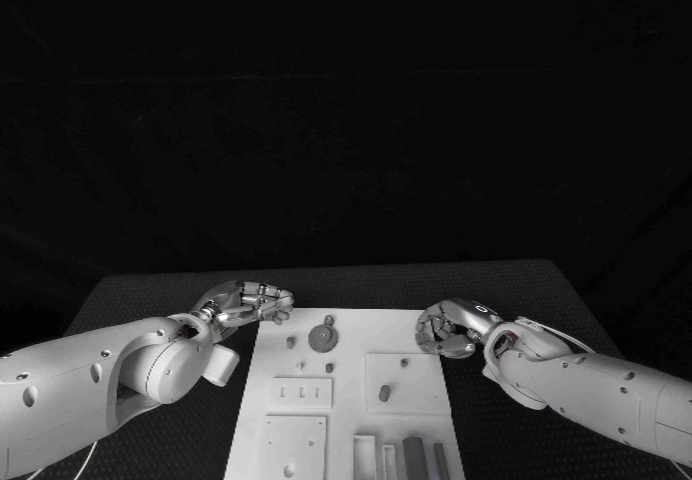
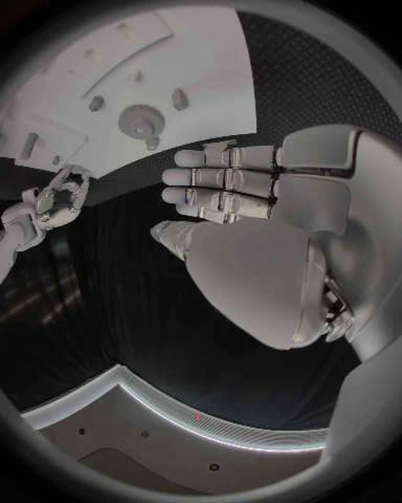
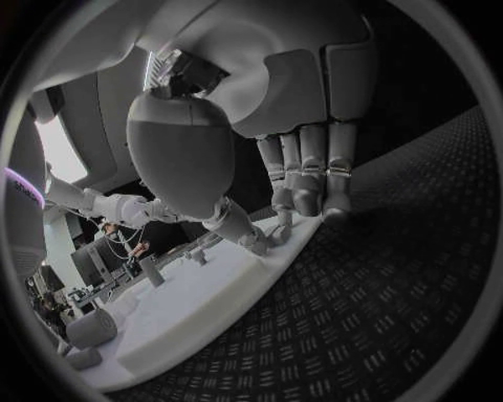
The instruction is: Assemble the parts on the task board
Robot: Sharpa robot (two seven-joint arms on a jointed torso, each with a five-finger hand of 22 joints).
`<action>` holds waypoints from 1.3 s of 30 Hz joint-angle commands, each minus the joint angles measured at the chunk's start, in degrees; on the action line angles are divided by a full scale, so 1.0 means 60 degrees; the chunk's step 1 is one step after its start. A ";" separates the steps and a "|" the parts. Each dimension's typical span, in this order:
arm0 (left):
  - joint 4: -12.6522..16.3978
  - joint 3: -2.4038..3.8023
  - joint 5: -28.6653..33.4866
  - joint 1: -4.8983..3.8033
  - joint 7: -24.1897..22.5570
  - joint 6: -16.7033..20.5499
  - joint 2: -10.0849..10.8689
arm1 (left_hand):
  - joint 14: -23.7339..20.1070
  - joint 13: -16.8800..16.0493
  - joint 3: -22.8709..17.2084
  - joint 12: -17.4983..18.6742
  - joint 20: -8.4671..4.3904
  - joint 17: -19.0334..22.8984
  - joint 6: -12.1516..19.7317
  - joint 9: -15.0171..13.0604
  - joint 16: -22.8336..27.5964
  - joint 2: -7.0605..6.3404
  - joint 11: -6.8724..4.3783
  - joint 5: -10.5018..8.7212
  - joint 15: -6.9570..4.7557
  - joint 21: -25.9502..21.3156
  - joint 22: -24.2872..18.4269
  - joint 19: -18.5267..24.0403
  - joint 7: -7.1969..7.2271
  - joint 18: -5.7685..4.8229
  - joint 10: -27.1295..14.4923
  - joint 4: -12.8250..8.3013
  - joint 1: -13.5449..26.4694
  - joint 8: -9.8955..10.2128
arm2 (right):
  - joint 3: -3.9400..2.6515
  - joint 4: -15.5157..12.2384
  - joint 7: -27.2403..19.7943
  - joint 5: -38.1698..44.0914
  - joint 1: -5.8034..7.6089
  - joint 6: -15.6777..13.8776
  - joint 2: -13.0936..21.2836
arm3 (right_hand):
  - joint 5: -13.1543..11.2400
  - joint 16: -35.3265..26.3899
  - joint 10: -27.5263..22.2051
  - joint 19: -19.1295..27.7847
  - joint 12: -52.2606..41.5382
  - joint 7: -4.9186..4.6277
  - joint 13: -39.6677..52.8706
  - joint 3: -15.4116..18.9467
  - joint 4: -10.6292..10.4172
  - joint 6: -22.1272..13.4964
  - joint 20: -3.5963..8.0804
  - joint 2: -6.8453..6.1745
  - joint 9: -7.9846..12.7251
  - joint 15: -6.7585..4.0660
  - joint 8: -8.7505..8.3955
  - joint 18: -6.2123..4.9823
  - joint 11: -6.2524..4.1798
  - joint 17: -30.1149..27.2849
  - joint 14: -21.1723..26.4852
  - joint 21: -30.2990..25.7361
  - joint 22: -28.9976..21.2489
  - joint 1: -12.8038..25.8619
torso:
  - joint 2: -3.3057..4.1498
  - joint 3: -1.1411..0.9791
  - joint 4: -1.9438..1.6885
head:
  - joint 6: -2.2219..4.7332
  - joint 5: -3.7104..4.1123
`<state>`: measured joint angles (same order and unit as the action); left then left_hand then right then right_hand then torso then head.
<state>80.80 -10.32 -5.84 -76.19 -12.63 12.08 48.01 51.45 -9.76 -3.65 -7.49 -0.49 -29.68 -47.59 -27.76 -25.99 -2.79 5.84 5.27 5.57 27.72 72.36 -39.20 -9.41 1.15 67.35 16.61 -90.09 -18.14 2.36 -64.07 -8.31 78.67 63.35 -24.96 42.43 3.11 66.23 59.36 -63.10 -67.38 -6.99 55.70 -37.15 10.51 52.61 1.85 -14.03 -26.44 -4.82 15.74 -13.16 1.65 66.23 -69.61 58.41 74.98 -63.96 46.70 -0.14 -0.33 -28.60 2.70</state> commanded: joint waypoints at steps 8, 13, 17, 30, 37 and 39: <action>0.0005 0.0009 -0.0002 -0.0007 -0.0044 -0.0136 -0.0013 | 0.0053 0.0015 0.0052 0.0042 0.0052 -0.0014 0.0029 -0.0011 0.0056 0.0012 0.0026 -0.0035 0.0003 -0.0035 -0.0011 0.0010 -0.0059 0.0151 -0.0005 -0.0001 0.0089 0.0055 | 0.0026 0.0002 0.0038 0.0262 -0.0053 0.0370 0.0021 | -0.0022 0.0003 0.0013 0.0010 -0.0026 -0.0055 -0.0036 -0.0244 -0.0032 0.0270 -0.0034 0.0166 -0.0074 -0.0058 0.0192 -0.0306 -0.0123 -0.0014 -0.0050 0.0006 0.0115 -0.0164 | 0.0002 0.0001 0.0003 | 0.0001 0.0016; 0.0010 0.0009 -0.0002 -0.0007 -0.0045 -0.0140 -0.0008 | 0.0055 0.0015 0.0052 0.0044 0.0053 -0.0016 0.0029 -0.0011 0.0060 0.0013 0.0027 -0.0035 0.0004 -0.0035 -0.0012 0.0010 -0.0059 0.0152 -0.0005 -0.0001 0.0090 0.0056 | 0.0026 0.0010 0.0050 0.0353 -0.0057 0.0332 0.0018 | -0.0037 0.0026 0.0071 -0.0023 -0.0043 0.0107 -0.0065 -0.0467 -0.0169 0.0742 -0.0022 0.0241 -0.0172 -0.0194 0.0432 -0.0306 -0.0272 -0.0013 -0.0076 0.0041 0.0130 -0.0168 | 0.0004 0.0003 -0.0005 | -0.0019 0.0020; 0.0012 0.0009 -0.0002 -0.0007 -0.0046 -0.0138 -0.0002 | 0.0055 0.0015 0.0052 0.0044 0.0053 -0.0016 0.0029 -0.0011 0.0060 0.0013 0.0027 -0.0035 0.0004 -0.0035 -0.0012 0.0010 -0.0059 0.0152 -0.0005 -0.0001 0.0090 0.0056 | 0.0026 0.0006 0.0044 0.0453 -0.0062 0.0327 0.0016 | -0.0037 0.0030 0.0077 -0.0026 -0.0043 0.0122 -0.0068 -0.0489 -0.0188 0.0780 -0.0019 0.0250 -0.0179 -0.0208 0.0450 -0.0306 -0.0286 -0.0013 -0.0080 0.0045 0.0132 -0.0160 | 0.0002 0.0004 -0.0008 | -0.0034 0.0026; 0.0022 0.0009 -0.0002 -0.0007 -0.0044 -0.0138 0.0003 | 0.0063 0.0015 0.0049 0.0050 0.0053 -0.0021 0.0028 -0.0014 0.0073 0.0016 0.0024 -0.0033 0.0003 -0.0035 -0.0013 0.0009 -0.0057 0.0155 0.0001 -0.0004 0.0087 0.0060 | 0.0026 -0.0028 0.0094 0.0713 -0.0078 0.0139 -0.0028 | -0.0044 0.0136 0.0289 -0.0136 -0.0091 0.0391 -0.0108 -0.0794 -0.0407 0.1454 0.0047 0.0389 -0.0350 -0.0424 0.0781 -0.0306 -0.0538 0.0002 -0.0228 0.0186 0.0162 -0.0097 | 0.0000 0.0006 -0.0011 | -0.0065 0.0036; 0.0013 0.0009 -0.0002 -0.0007 -0.0015 -0.0080 -0.0002 | 0.0068 0.0015 0.0051 0.0055 0.0054 -0.0025 0.0027 -0.0016 0.0083 0.0013 0.0024 -0.0033 0.0004 -0.0035 -0.0014 0.0009 -0.0059 0.0156 0.0003 -0.0003 0.0090 0.0063 | 0.0026 -0.0145 0.0192 0.0717 -0.0078 -0.0245 -0.0006 | -0.0020 0.0159 0.0343 -0.0172 -0.0093 0.0420 -0.0119 -0.0764 -0.0462 0.1505 0.0056 0.0350 -0.0368 -0.0453 0.0792 -0.0306 -0.0567 0.0004 -0.0262 0.0216 0.0155 0.0027 | -0.0006 0.0004 0.0002 | -0.0039 0.0039; 0.0006 0.0009 -0.0002 -0.0007 0.0008 -0.0043 -0.0007 | 0.0070 0.0015 0.0052 0.0058 0.0055 -0.0027 0.0028 -0.0017 0.0087 0.0013 0.0025 -0.0033 0.0004 -0.0035 -0.0015 0.0007 -0.0060 0.0156 0.0003 0.0000 0.0096 0.0065 | 0.0025 -0.0210 0.0204 0.0675 -0.0078 -0.0325 0.0020 | -0.0012 0.0159 0.0356 -0.0182 -0.0085 0.0424 -0.0127 -0.0736 -0.0517 0.1509 0.0057 0.0334 -0.0367 -0.0460 0.0782 -0.0306 -0.0571 0.0001 -0.0269 0.0221 0.0148 0.0135 | -0.0003 -0.0001 -0.0001 | -0.0019 0.0052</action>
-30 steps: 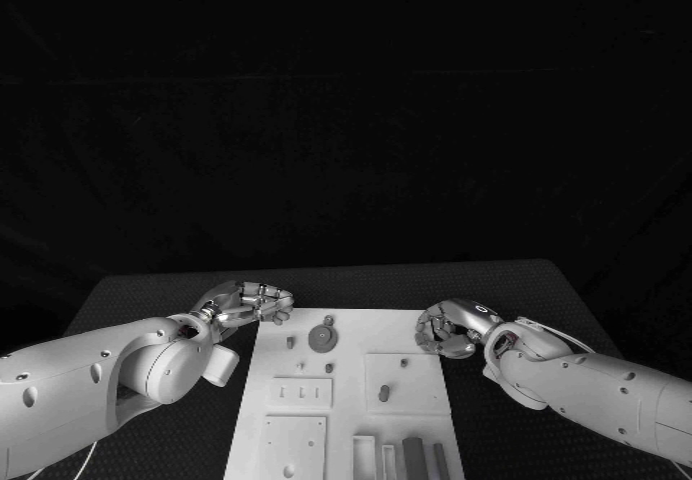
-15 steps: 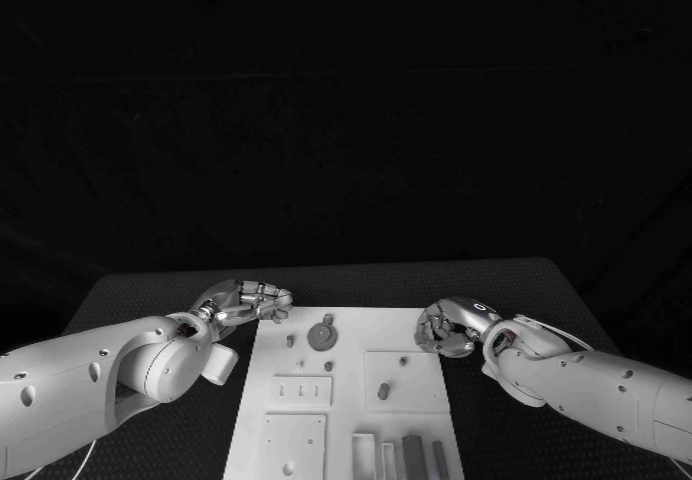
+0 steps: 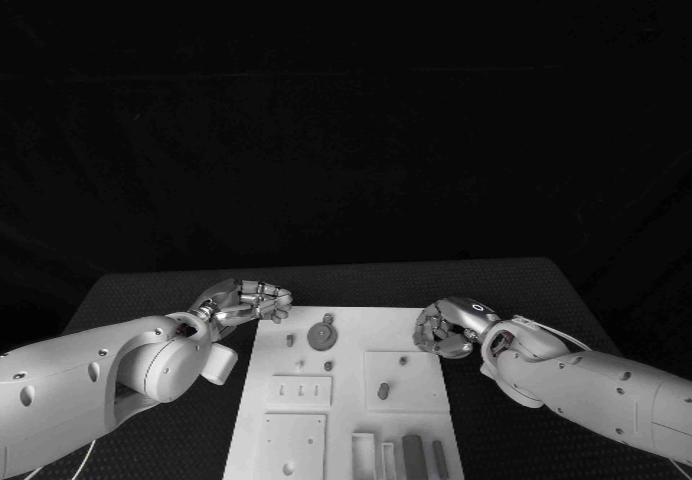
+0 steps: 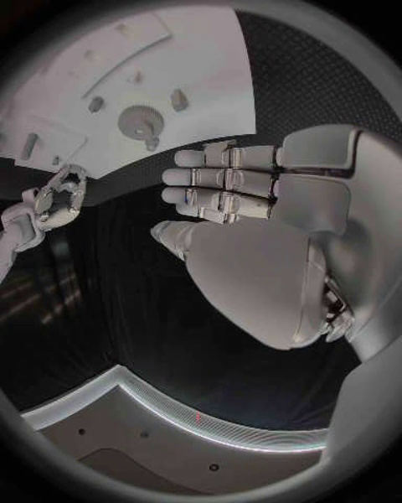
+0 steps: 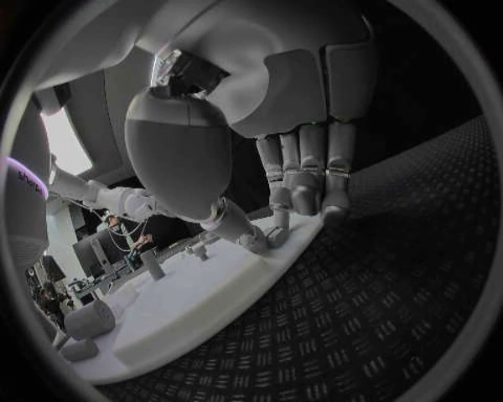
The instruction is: Assemble the parts on the task board
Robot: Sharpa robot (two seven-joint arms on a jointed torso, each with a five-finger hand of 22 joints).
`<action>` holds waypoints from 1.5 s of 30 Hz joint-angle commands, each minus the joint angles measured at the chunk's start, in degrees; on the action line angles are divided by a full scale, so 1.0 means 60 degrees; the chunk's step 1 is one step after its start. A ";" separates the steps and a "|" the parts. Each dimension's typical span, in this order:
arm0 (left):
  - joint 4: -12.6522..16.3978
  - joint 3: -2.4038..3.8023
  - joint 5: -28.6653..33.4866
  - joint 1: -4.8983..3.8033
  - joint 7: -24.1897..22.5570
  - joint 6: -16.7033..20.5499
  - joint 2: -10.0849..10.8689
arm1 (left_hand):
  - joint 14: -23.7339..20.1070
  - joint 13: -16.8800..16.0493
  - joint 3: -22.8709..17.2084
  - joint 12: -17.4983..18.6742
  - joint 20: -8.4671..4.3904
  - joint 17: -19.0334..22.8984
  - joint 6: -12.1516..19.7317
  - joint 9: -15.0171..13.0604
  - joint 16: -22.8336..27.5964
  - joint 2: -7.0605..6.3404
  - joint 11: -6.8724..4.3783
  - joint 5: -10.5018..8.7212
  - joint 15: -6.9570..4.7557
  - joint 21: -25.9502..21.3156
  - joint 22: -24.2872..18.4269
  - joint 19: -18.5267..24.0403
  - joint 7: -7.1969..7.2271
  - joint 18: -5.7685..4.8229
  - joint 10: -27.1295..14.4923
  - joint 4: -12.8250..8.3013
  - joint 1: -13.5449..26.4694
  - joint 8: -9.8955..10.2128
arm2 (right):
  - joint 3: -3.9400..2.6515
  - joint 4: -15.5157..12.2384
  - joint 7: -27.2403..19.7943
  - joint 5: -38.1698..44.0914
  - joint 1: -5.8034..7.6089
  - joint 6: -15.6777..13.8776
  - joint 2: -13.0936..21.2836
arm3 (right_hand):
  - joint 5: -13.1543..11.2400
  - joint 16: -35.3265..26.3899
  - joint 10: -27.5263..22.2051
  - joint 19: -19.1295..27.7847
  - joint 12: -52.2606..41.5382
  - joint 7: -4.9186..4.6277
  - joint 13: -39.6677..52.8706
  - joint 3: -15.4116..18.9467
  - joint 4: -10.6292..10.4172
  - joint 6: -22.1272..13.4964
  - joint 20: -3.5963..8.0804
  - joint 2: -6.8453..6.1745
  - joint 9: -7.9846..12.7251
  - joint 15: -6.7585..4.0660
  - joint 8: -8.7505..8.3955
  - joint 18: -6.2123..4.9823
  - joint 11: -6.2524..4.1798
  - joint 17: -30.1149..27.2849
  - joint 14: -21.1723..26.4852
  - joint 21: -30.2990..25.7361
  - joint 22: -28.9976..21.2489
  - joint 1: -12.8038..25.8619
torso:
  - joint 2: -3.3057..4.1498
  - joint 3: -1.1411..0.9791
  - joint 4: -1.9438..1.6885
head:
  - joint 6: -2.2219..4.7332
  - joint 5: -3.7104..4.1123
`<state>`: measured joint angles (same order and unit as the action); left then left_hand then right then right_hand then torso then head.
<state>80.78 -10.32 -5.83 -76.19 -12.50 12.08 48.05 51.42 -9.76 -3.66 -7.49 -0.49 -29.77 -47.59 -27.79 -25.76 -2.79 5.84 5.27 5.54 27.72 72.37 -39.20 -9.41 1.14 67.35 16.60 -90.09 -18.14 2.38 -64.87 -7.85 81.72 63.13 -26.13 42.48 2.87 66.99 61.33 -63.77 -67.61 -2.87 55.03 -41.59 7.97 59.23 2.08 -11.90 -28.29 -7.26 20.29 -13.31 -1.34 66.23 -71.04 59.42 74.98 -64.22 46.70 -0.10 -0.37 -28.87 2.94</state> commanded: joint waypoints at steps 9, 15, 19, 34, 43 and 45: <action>-0.0034 0.0009 -0.0024 -0.0011 0.0430 0.0000 -0.0040 | 0.0129 0.0038 0.0085 0.0171 0.0086 -0.0064 0.0086 -0.0023 0.0164 -0.0047 0.0064 -0.0039 0.0047 -0.0023 -0.0019 -0.0002 -0.0059 0.0178 -0.0064 0.0015 0.0317 0.0135 | -0.0116 -0.0418 0.0210 0.0026 -0.0030 -0.0220 0.0192 | 0.0050 0.0033 0.0050 -0.0091 -0.0031 -0.0254 -0.0029 -0.0004 -0.0169 0.0417 0.0034 -0.0009 -0.0057 -0.0066 0.0003 -0.0282 -0.0083 -0.0005 -0.0045 0.0055 0.0134 0.0315 | -0.0011 -0.0003 0.0005 | 0.0081 0.0004; -0.0048 0.0009 -0.0379 -0.0023 0.1045 -0.0163 -0.0082 | 0.0394 0.0024 0.0015 0.0275 0.0115 -0.0245 0.0013 -0.0090 0.0282 -0.0121 0.0125 -0.0134 0.0085 0.0063 0.0025 -0.0041 -0.0133 0.0276 0.0019 0.0028 0.1345 0.0183 | -0.0319 -0.0616 0.0253 0.0022 0.0125 -0.0232 0.0240 | 0.0029 0.0031 0.0061 -0.0104 -0.0023 -0.0247 -0.0036 -0.0056 -0.0177 0.0422 0.0050 0.0022 -0.0057 -0.0075 -0.0004 -0.0282 -0.0090 -0.0009 -0.0052 0.0056 0.0128 0.0307 | -0.0004 -0.0007 0.0019 | 0.0135 0.0000; -0.0075 0.0009 -0.0606 -0.0038 0.1318 -0.0154 -0.0124 | 0.0510 -0.0017 -0.0203 0.0288 0.0142 -0.0384 -0.0097 -0.0151 0.0382 -0.0211 0.0105 -0.0314 0.0105 0.0146 0.0084 -0.0042 -0.0073 0.0360 0.0191 0.0030 0.1981 0.0189 | -0.0369 -0.0752 0.0278 0.0012 0.0293 -0.0224 0.0282 | 0.0027 0.0032 0.0065 -0.0108 -0.0022 -0.0246 -0.0038 -0.0064 -0.0178 0.0425 0.0054 0.0019 -0.0058 -0.0077 -0.0005 -0.0282 -0.0092 -0.0009 -0.0054 0.0057 0.0127 0.0309 | -0.0011 -0.0003 0.0015 | 0.0166 0.0015; -0.0168 0.0009 -0.1705 -0.0090 0.3184 -0.0994 -0.0683 | 0.1047 -0.0241 -0.0469 0.0078 -0.0029 -0.0862 -0.0626 -0.0282 0.0120 -0.0250 -0.0198 -0.0363 -0.0121 0.0422 0.0226 -0.0202 0.0140 0.0395 0.0877 0.0030 0.2842 0.0098 | -0.0387 -0.2210 0.0420 -0.0411 0.0615 -0.0002 0.0211 | 0.0033 0.0031 0.0074 -0.0124 -0.0016 -0.0247 -0.0044 -0.0081 -0.0190 0.0418 0.0068 0.0004 -0.0057 -0.0087 -0.0017 -0.0282 -0.0094 -0.0011 -0.0062 0.0061 0.0123 0.0332 | -0.0050 -0.0004 0.0047 | 0.0310 -0.0232; 0.0002 0.0004 -0.1802 -0.0093 0.3412 -0.1203 -0.0990 | 0.1336 -0.0552 -0.0534 -0.0183 -0.0252 -0.1278 -0.0811 -0.0299 -0.0414 -0.0279 -0.0447 -0.0385 -0.0362 0.0618 0.0285 -0.0384 0.0211 0.0335 0.1352 0.0021 0.3326 0.0147 | -0.0387 -0.3112 0.0421 -0.0640 0.0679 0.0069 0.0115 | 0.0042 0.0030 0.0075 -0.0132 -0.0011 -0.0248 -0.0047 -0.0087 -0.0192 0.0408 0.0077 0.0017 -0.0056 -0.0090 -0.0027 -0.0282 -0.0093 -0.0011 -0.0063 0.0062 0.0120 0.0342 | -0.0029 0.0009 0.0028 | 0.0306 -0.0332; 0.0070 0.0004 -0.1802 -0.0093 0.3441 -0.1234 -0.1029 | 0.1327 -0.0566 -0.0539 -0.0186 -0.0261 -0.1293 -0.0824 -0.0301 -0.0431 -0.0277 -0.0450 -0.0385 -0.0366 0.0624 0.0287 -0.0384 0.0216 0.0329 0.1353 0.0017 0.3317 0.0147 | -0.0387 -0.3216 0.0421 -0.0696 0.0679 0.0099 0.0058 | 0.0044 0.0030 0.0076 -0.0135 -0.0009 -0.0248 -0.0048 -0.0089 -0.0192 0.0406 0.0080 0.0027 -0.0056 -0.0091 -0.0029 -0.0282 -0.0093 -0.0012 -0.0064 0.0063 0.0120 0.0345 | -0.0014 0.0002 0.0024 | 0.0311 -0.0364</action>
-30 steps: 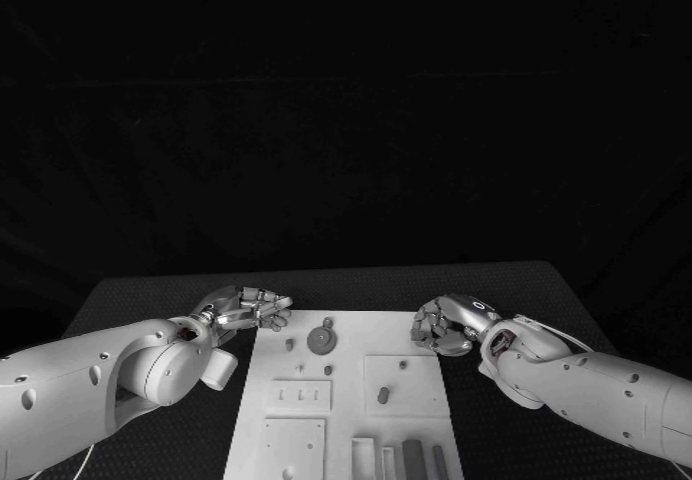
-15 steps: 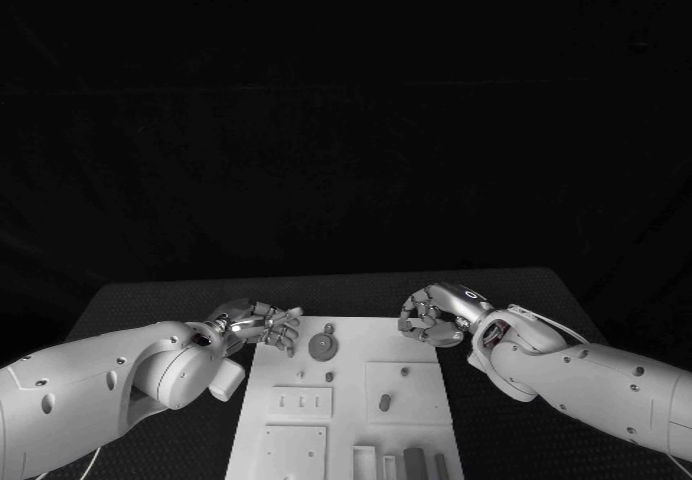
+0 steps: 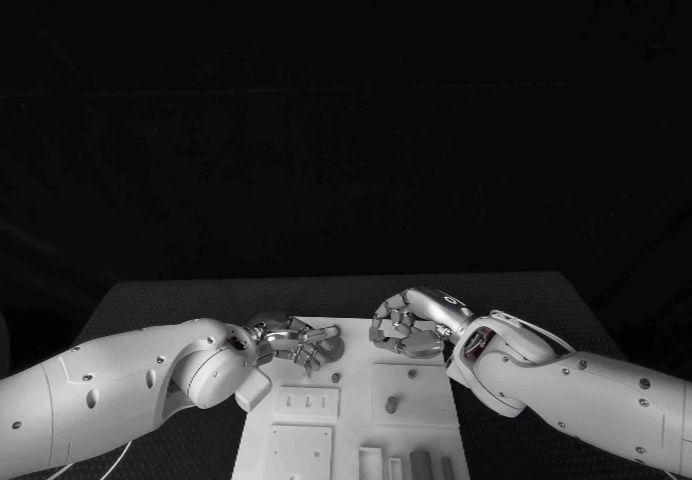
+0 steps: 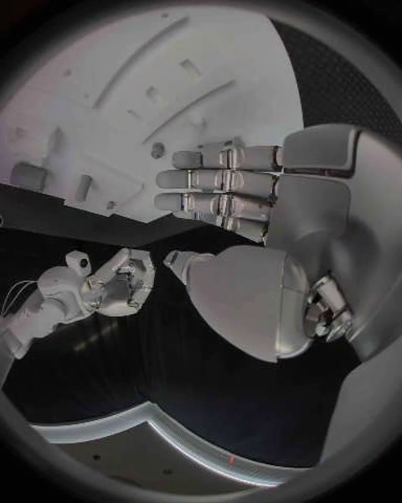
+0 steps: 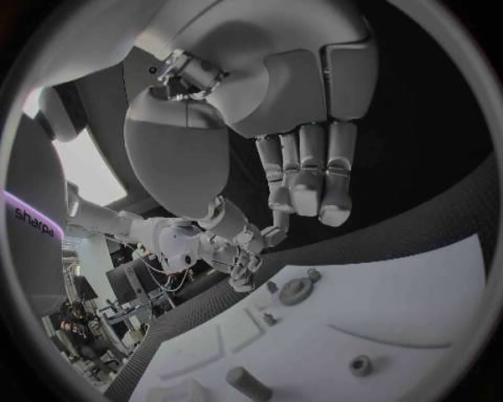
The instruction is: Assemble the parts on the task board
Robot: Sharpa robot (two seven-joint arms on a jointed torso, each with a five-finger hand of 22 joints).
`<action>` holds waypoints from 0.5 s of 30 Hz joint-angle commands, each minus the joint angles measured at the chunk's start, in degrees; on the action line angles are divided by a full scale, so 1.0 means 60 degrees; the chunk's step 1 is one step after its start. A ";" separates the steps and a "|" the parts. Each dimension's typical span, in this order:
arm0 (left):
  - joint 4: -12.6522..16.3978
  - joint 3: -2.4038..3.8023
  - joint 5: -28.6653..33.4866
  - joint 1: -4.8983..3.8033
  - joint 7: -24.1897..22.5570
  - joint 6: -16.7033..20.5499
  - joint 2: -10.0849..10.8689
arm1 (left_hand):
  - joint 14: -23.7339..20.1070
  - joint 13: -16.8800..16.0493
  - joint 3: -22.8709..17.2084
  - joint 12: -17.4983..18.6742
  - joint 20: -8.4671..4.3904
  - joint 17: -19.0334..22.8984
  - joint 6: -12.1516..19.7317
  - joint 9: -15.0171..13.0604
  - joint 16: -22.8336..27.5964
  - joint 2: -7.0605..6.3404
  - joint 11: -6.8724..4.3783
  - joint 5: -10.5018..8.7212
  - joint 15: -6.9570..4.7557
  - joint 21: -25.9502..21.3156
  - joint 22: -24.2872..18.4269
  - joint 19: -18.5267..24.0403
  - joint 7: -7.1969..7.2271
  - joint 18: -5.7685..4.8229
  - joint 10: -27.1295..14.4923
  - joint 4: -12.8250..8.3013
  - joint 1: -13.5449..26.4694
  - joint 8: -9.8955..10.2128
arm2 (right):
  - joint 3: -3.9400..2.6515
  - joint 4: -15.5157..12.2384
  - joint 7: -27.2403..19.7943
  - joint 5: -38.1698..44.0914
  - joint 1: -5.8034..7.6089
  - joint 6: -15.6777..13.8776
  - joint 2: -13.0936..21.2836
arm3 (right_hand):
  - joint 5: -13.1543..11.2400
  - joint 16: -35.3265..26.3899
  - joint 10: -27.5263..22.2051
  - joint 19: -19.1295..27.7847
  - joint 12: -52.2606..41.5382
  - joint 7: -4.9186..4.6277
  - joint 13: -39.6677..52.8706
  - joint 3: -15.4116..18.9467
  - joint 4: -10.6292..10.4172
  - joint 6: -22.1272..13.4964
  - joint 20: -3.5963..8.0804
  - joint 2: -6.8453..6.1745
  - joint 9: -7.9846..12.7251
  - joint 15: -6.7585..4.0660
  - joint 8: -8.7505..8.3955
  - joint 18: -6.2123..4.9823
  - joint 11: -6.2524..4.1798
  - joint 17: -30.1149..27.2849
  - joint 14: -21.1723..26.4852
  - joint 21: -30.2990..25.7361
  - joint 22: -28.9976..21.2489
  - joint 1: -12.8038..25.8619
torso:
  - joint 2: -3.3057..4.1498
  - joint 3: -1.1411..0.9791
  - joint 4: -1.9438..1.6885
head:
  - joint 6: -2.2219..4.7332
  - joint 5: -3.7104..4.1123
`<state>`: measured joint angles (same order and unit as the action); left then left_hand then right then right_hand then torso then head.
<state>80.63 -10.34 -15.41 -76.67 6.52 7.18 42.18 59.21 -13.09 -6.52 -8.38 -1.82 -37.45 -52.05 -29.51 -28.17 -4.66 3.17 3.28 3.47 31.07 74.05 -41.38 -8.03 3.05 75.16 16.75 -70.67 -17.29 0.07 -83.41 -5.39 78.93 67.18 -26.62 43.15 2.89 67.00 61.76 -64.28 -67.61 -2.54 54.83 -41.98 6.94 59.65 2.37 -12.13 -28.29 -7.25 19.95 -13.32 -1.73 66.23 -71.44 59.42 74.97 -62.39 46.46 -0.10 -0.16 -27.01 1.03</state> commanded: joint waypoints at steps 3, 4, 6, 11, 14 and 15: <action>0.0199 0.0002 -0.0207 -0.0013 0.0330 -0.0579 -0.0091 | 0.0006 -0.0031 -0.0066 -0.0039 -0.0050 -0.0034 -0.0084 -0.0015 -0.0050 0.0020 -0.0005 -0.0052 -0.0023 0.0073 0.0010 -0.0014 -0.0011 0.0002 0.0045 -0.0015 0.0052 0.0014 | -0.0002 -0.0268 0.0008 -0.0339 0.0004 0.0222 -0.0121 | 0.0042 0.0027 0.0003 -0.0053 -0.0007 -0.0304 -0.0017 -0.0026 -0.0020 0.0331 0.0034 0.0074 -0.0055 -0.0093 0.0024 -0.0280 -0.0028 -0.0012 0.0003 0.0063 0.0119 0.0044 | 0.0030 0.0003 -0.0014 | -0.0035 -0.0103; 0.0237 0.0000 -0.0207 -0.0013 0.0333 -0.0656 -0.0101 | -0.0008 -0.0049 -0.0065 -0.0048 -0.0056 -0.0049 -0.0086 -0.0015 -0.0066 0.0010 -0.0009 -0.0053 -0.0024 0.0078 0.0013 -0.0009 -0.0011 -0.0006 0.0049 -0.0017 0.0029 0.0021 | -0.0002 -0.0315 0.0007 -0.0339 0.0004 0.0244 -0.0145 | 0.0043 0.0026 0.0003 -0.0054 -0.0005 -0.0305 -0.0018 -0.0025 -0.0019 0.0327 0.0035 0.0075 -0.0055 -0.0093 0.0021 -0.0280 -0.0028 -0.0013 0.0003 0.0062 0.0119 0.0047 | 0.0032 0.0001 -0.0018 | -0.0048 -0.0113; 0.0350 -0.0001 -0.0206 -0.0012 0.0294 -0.0754 -0.0104 | -0.0016 -0.0061 -0.0061 -0.0053 -0.0058 -0.0059 -0.0084 -0.0014 -0.0077 0.0006 -0.0010 -0.0053 -0.0024 0.0081 0.0015 -0.0006 -0.0013 -0.0013 0.0051 -0.0011 0.0028 0.0027 | -0.0002 -0.0386 -0.0004 -0.0340 0.0003 0.0265 -0.0221 | 0.0048 0.0023 -0.0002 -0.0054 0.0000 -0.0308 -0.0021 -0.0027 -0.0012 0.0314 0.0040 0.0086 -0.0053 -0.0092 0.0011 -0.0280 -0.0025 -0.0014 0.0005 0.0061 0.0117 0.0052 | 0.0034 0.0001 -0.0018 | -0.0083 -0.0103; 0.0401 -0.0001 -0.0201 -0.0012 0.0140 -0.0758 -0.0120 | -0.0056 -0.0146 0.0024 -0.0079 -0.0076 -0.0127 -0.0102 -0.0014 -0.0157 -0.0058 -0.0018 -0.0059 -0.0030 0.0096 0.0011 0.0006 -0.0017 -0.0054 0.0038 0.0009 0.0317 0.0059 | -0.0001 -0.0477 -0.0004 -0.0336 0.0003 0.0306 -0.0311 | 0.0048 0.0020 -0.0004 -0.0054 0.0004 -0.0313 -0.0023 -0.0025 -0.0005 0.0300 0.0044 0.0093 -0.0051 -0.0090 0.0001 -0.0280 -0.0022 -0.0015 0.0007 0.0059 0.0116 0.0058 | 0.0031 0.0009 -0.0013 | -0.0094 -0.0089; 0.0397 0.0000 -0.0085 -0.0012 -0.0005 -0.0679 -0.0113 | -0.0102 -0.0218 0.0033 -0.0085 -0.0097 -0.0169 -0.0120 -0.0015 -0.0205 -0.0090 -0.0025 -0.0063 -0.0036 0.0099 -0.0007 0.0007 -0.0012 -0.0067 0.0001 0.0017 0.0787 0.0089 | 0.0000 -0.0456 -0.0022 -0.0336 0.0003 0.0415 -0.0366 | 0.0049 0.0019 -0.0005 -0.0054 0.0006 -0.0315 -0.0023 -0.0024 0.0000 0.0294 0.0046 0.0095 -0.0050 -0.0089 -0.0004 -0.0280 -0.0020 -0.0015 0.0007 0.0058 0.0115 0.0061 | 0.0031 -0.0003 -0.0011 | -0.0104 -0.0053; 0.0398 0.0001 -0.0059 -0.0012 -0.0045 -0.0662 -0.0105 | -0.0122 -0.0251 -0.0018 -0.0087 -0.0110 -0.0184 -0.0128 -0.0017 -0.0223 -0.0101 -0.0029 -0.0060 -0.0043 0.0098 -0.0015 0.0014 -0.0006 -0.0062 -0.0017 0.0015 0.0943 0.0102 | 0.0000 -0.0422 -0.0069 -0.0339 0.0002 0.0454 -0.0395 | 0.0049 0.0019 -0.0005 -0.0054 0.0006 -0.0315 -0.0023 -0.0023 0.0001 0.0292 0.0046 0.0096 -0.0050 -0.0089 -0.0005 -0.0280 -0.0020 -0.0015 0.0007 0.0058 0.0115 0.0062 | 0.0030 -0.0006 -0.0005 | -0.0109 -0.0053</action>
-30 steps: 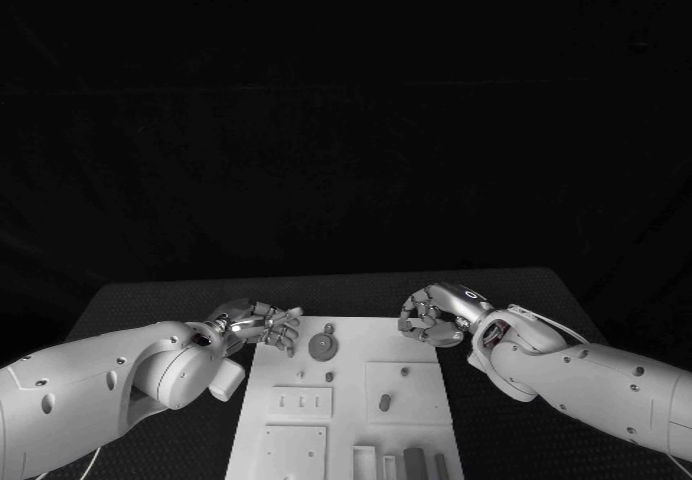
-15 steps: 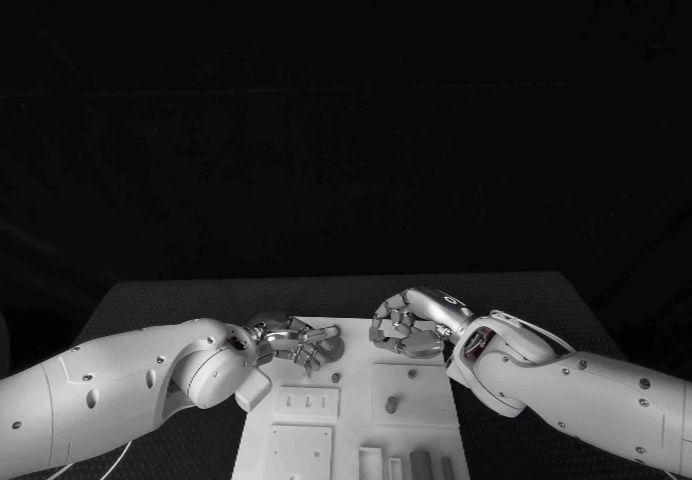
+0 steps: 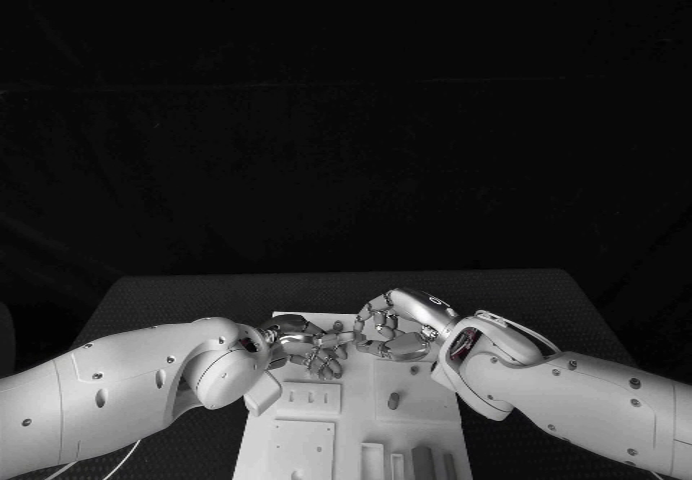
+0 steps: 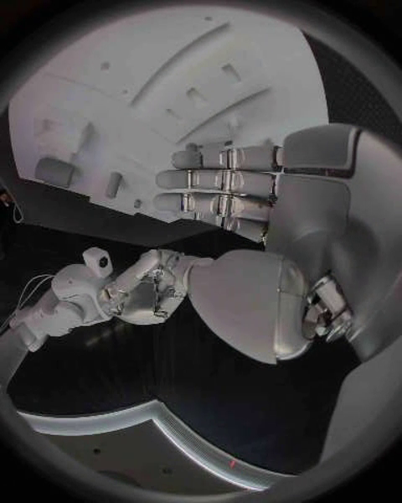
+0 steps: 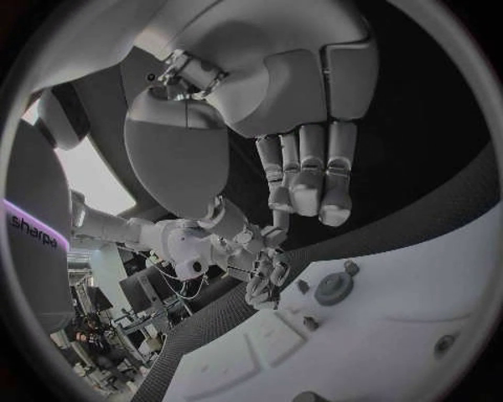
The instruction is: Assemble the parts on the task board
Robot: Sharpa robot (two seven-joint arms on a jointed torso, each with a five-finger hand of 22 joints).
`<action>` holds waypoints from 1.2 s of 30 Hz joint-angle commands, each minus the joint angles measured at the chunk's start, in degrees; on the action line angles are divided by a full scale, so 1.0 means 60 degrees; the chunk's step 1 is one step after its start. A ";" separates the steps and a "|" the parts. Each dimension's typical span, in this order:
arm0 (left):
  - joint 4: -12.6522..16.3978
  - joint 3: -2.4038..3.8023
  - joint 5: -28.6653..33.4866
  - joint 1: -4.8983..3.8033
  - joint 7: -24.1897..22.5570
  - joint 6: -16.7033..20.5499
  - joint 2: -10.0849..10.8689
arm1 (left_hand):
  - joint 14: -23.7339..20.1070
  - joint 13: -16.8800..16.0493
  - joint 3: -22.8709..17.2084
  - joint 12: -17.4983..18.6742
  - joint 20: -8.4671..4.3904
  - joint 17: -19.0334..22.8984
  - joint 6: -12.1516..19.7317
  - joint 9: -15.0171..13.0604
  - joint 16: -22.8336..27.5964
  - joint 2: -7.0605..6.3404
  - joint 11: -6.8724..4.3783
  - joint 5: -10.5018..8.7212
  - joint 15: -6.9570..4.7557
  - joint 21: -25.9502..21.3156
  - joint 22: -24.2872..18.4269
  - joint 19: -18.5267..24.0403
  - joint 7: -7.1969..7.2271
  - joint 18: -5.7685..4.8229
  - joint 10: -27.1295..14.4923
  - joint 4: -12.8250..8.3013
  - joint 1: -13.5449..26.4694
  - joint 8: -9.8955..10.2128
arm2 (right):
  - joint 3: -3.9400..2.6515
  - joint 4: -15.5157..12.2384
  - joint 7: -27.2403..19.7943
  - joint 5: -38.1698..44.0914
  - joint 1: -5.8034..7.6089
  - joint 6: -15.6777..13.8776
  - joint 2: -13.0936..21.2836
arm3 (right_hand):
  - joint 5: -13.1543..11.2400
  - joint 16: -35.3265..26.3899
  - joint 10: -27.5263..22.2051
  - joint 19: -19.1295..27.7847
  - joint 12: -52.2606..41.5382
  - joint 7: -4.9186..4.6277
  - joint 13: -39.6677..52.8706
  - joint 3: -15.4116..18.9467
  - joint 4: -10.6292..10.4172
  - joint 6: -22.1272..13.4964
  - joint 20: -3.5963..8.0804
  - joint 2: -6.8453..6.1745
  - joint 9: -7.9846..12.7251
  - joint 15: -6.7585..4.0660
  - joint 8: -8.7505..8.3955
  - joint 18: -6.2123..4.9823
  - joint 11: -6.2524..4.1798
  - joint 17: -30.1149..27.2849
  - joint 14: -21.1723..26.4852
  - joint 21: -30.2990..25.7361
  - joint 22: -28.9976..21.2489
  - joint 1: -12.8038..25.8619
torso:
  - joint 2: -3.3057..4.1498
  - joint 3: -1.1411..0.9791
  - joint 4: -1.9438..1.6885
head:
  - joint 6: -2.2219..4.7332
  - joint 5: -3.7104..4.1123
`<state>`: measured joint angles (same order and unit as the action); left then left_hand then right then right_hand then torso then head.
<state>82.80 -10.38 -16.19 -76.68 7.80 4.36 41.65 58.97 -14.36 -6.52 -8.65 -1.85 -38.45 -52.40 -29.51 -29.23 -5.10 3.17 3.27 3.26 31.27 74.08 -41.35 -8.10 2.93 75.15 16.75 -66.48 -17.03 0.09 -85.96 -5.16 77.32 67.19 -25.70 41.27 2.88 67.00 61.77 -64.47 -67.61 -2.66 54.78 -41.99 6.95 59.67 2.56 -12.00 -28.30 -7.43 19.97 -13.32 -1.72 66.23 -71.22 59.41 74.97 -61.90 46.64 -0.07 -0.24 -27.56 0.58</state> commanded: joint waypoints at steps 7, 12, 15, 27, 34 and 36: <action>0.0061 0.0010 0.0324 -0.0011 -0.0378 -0.0246 -0.0005 | -0.0160 -0.0178 -0.0313 -0.0035 -0.0107 -0.0061 -0.0106 -0.0042 -0.0096 -0.0154 -0.0031 -0.0075 -0.0005 0.0065 -0.0050 0.0046 0.0017 -0.0034 -0.0088 0.0021 0.1003 0.0102 | -0.0003 0.0050 -0.0143 -0.0067 0.0000 0.0341 -0.0147 | 0.0052 0.0013 -0.0017 -0.0013 0.0012 -0.0305 -0.0016 -0.0019 0.0019 0.0261 0.0021 0.0091 -0.0046 -0.0052 -0.0028 -0.0280 -0.0012 -0.0018 -0.0024 0.0053 0.0114 -0.0010 | -0.0005 -0.0007 -0.0004 | -0.0025 0.0049; 0.0102 0.0010 0.0423 -0.0011 -0.0389 -0.0322 0.0017 | -0.0192 -0.0227 -0.0453 -0.0023 -0.0100 -0.0075 -0.0099 -0.0059 -0.0109 -0.0103 -0.0026 -0.0078 0.0002 0.0067 -0.0056 0.0069 0.0015 -0.0026 -0.0124 0.0020 0.1248 0.0120 | -0.0003 0.0069 -0.0151 -0.0067 -0.0001 0.0347 -0.0181 | 0.0053 0.0011 -0.0019 -0.0011 0.0013 -0.0306 -0.0016 -0.0019 0.0025 0.0257 0.0022 0.0097 -0.0046 -0.0050 -0.0031 -0.0280 -0.0010 -0.0018 -0.0023 0.0052 0.0113 -0.0010 | 0.0000 -0.0012 -0.0009 | -0.0042 0.0077; 0.0097 0.0010 0.0423 -0.0011 -0.0385 -0.0301 0.0033 | -0.0201 -0.0238 -0.0503 -0.0015 -0.0101 -0.0079 -0.0088 -0.0062 -0.0112 -0.0035 -0.0022 -0.0075 0.0001 0.0069 -0.0054 0.0081 0.0013 -0.0021 -0.0143 0.0009 0.1229 0.0129 | -0.0003 0.0072 -0.0159 -0.0066 -0.0001 0.0349 -0.0181 | 0.0054 0.0011 -0.0020 -0.0010 0.0014 -0.0307 -0.0016 -0.0019 0.0029 0.0256 0.0023 0.0101 -0.0046 -0.0049 -0.0032 -0.0280 -0.0009 -0.0019 -0.0023 0.0051 0.0113 -0.0010 | -0.0002 -0.0015 -0.0009 | -0.0041 0.0072; 0.0138 0.0010 0.0411 -0.0011 -0.0374 -0.0408 0.0011 | -0.0230 -0.0393 -0.0730 -0.0046 -0.0082 -0.0104 -0.0227 -0.0135 -0.0162 0.0450 -0.0057 0.0006 0.0015 0.0153 0.0017 0.0179 0.0066 -0.0054 -0.0130 -0.0311 -0.0305 0.0091 | 0.0000 0.0243 -0.0148 -0.0060 -0.0004 0.0475 -0.0321 | 0.0053 0.0009 -0.0023 -0.0006 0.0015 -0.0310 -0.0016 -0.0015 0.0038 0.0251 0.0024 0.0110 -0.0047 -0.0046 -0.0037 -0.0280 -0.0006 -0.0019 -0.0021 0.0050 0.0114 -0.0005 | -0.0001 -0.0012 -0.0010 | -0.0085 0.0092; 0.0121 0.0010 0.0279 -0.0011 -0.0413 -0.0313 0.0016 | -0.0208 -0.0570 -0.0597 -0.0113 -0.0089 -0.0099 -0.0441 -0.0192 -0.0209 0.0792 -0.0131 0.0380 0.0000 0.0183 -0.0014 0.0195 0.0152 -0.0090 -0.0010 -0.0478 -0.1422 0.0060 | 0.0005 0.0297 -0.0146 -0.0058 -0.0007 0.0525 -0.0378 | 0.0054 0.0007 -0.0027 -0.0003 0.0016 -0.0313 -0.0016 -0.0011 0.0046 0.0247 0.0024 0.0114 -0.0047 -0.0044 -0.0040 -0.0280 -0.0004 -0.0020 -0.0019 0.0049 0.0114 0.0000 | -0.0003 -0.0011 -0.0005 | -0.0092 0.0090; 0.0118 0.0010 0.0279 -0.0011 -0.0425 -0.0311 0.0015 | -0.0211 -0.0600 -0.0582 -0.0117 -0.0092 -0.0094 -0.0463 -0.0197 -0.0213 0.0833 -0.0139 0.0435 0.0000 0.0183 -0.0028 0.0196 0.0159 -0.0095 0.0002 -0.0529 -0.1629 0.0068 | 0.0006 0.0307 -0.0150 -0.0058 -0.0007 0.0532 -0.0377 | 0.0054 0.0006 -0.0028 -0.0002 0.0016 -0.0314 -0.0016 -0.0010 0.0049 0.0246 0.0024 0.0118 -0.0047 -0.0043 -0.0042 -0.0280 -0.0003 -0.0020 -0.0019 0.0048 0.0114 0.0001 | -0.0002 -0.0017 -0.0004 | -0.0106 0.0085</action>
<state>83.43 -10.31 -14.27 -76.72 6.05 3.08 41.82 57.92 -17.91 -10.00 -9.04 -2.35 -39.02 -54.76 -30.60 -30.39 -0.22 2.56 5.71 3.48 32.16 73.99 -40.42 -7.16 2.19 74.95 13.89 -75.82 -16.58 0.19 -84.08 -5.51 77.01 67.12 -23.32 39.08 2.83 67.00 61.85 -64.47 -67.61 -2.87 54.73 -41.96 6.97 59.53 2.54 -11.83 -28.31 -7.26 19.38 -13.32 -1.63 66.18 -71.24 59.41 74.97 -62.09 46.64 -0.14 -0.27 -28.13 1.13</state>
